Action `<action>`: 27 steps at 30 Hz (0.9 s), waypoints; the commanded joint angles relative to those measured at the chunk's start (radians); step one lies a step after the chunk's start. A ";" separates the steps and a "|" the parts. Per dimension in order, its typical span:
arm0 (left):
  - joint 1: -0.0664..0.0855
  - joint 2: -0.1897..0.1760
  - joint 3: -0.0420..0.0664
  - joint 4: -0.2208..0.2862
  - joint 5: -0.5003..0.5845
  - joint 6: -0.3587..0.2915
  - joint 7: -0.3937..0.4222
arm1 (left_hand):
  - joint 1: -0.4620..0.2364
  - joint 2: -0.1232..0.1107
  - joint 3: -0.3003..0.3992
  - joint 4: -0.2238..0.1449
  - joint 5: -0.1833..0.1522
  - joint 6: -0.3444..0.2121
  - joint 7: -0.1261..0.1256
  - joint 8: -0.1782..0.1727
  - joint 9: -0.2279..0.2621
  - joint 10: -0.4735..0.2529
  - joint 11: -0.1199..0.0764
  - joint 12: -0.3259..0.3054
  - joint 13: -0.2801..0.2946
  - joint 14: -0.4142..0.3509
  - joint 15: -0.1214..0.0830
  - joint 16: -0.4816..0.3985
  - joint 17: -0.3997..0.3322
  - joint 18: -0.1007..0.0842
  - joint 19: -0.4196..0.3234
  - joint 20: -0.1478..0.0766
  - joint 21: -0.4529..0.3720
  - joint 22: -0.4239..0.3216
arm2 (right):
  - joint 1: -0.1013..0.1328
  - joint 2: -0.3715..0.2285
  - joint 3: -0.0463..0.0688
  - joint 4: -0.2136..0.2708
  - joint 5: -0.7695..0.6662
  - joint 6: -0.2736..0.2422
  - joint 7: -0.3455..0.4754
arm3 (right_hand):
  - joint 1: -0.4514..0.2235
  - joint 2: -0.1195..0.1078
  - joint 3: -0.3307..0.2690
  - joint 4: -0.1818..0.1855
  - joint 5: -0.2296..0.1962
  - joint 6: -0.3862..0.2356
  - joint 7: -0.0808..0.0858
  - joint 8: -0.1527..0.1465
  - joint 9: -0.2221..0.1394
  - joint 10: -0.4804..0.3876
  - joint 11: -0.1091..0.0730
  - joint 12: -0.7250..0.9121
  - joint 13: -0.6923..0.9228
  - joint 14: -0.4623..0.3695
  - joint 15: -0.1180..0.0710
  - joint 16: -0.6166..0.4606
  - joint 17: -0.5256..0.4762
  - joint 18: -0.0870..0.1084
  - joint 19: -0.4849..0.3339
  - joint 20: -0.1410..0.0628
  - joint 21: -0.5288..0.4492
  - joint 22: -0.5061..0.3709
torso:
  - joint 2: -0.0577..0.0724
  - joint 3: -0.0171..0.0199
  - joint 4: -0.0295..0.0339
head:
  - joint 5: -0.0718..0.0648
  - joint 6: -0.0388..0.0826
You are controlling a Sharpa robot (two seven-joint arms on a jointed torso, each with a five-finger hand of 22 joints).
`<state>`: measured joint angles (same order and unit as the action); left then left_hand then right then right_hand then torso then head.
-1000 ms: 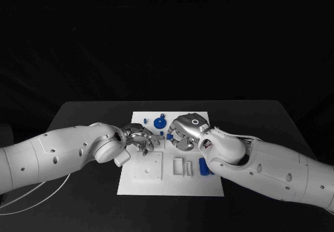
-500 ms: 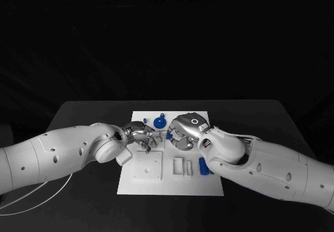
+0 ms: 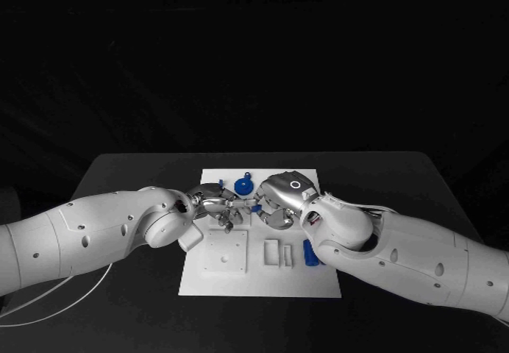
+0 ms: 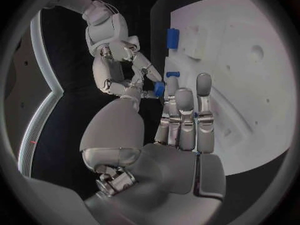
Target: Assemble the parts on the task board
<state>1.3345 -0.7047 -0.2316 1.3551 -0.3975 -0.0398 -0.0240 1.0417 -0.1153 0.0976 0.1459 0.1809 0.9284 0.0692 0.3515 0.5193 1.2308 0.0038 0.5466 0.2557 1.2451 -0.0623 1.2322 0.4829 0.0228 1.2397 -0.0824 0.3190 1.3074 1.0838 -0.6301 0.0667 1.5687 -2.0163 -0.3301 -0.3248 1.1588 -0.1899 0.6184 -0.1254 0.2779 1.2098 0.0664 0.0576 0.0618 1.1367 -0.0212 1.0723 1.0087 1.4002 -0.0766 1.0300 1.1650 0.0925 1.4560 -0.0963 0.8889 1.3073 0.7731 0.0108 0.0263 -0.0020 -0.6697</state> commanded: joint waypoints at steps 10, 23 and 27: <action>-0.001 0.006 0.001 0.002 -0.001 0.031 0.025 | 0.010 0.056 -0.022 -0.056 0.009 -0.012 0.004 -0.009 -0.010 -0.012 0.001 -0.015 -0.009 -0.006 0.003 0.006 -0.004 0.021 -0.007 0.003 0.004 0.019 | -0.001 0.004 0.001 0.005 -0.002 0.002 0.007 | 0.007 -0.007 0.002 0.008 0.000 0.007 0.002 0.005 0.001 0.006 0.001 -0.007 0.000 0.007 -0.001 -0.004 0.002 -0.008 0.008 0.001 0.003 0.105 | 0.000 0.0000 -0.0004 | -0.001 -0.001; -0.001 0.006 0.001 0.005 0.000 0.045 0.042 | 0.080 0.177 -0.030 -0.143 0.089 0.000 -0.007 -0.008 -0.016 -0.008 -0.005 -0.026 -0.017 -0.010 -0.003 0.009 -0.005 0.016 -0.011 -0.001 0.004 0.019 | -0.001 0.009 0.001 -0.001 0.003 0.012 0.011 | 0.007 -0.008 0.002 0.009 0.001 0.006 0.002 0.004 0.001 0.005 0.001 -0.008 0.000 0.007 -0.001 -0.006 0.001 -0.008 0.007 0.001 0.001 0.104 | 0.000 -0.0005 -0.0003 | -0.002 0.000; -0.001 0.007 0.002 0.006 0.004 0.046 0.053 | 0.115 0.215 0.001 -0.171 0.117 0.011 -0.014 -0.004 -0.014 0.004 -0.009 -0.034 -0.023 -0.010 -0.007 0.012 -0.004 0.013 -0.012 -0.005 0.006 0.020 | -0.001 0.010 0.001 -0.002 0.004 0.015 0.013 | 0.007 -0.008 0.002 0.009 0.001 0.006 0.002 0.004 0.001 0.005 0.001 -0.008 0.000 0.007 -0.001 -0.006 0.001 -0.008 0.007 0.001 0.001 0.104 | 0.000 -0.0002 -0.0004 | -0.002 0.000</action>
<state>1.3335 -0.7017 -0.2316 1.3549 -0.3992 -0.0203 -0.0056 1.1545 0.0892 0.0920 -0.0198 0.2935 0.9379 0.0597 0.3435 0.5033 1.2312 -0.0033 0.5165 0.2337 1.2414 -0.0660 1.2392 0.4785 0.0228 1.2324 -0.0825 0.3190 1.3080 1.0838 -0.6220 0.0670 1.5668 -2.0107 -0.3278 -0.3216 1.1626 -0.1937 0.6211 -0.1228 0.2778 1.2094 0.0667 0.0588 0.0616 1.1366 -0.0212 1.0681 1.0084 1.4002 -0.0766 1.0300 1.1658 0.0924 1.4560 -0.0963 0.8889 1.3080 0.7729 0.0104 0.0257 -0.0038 -0.6694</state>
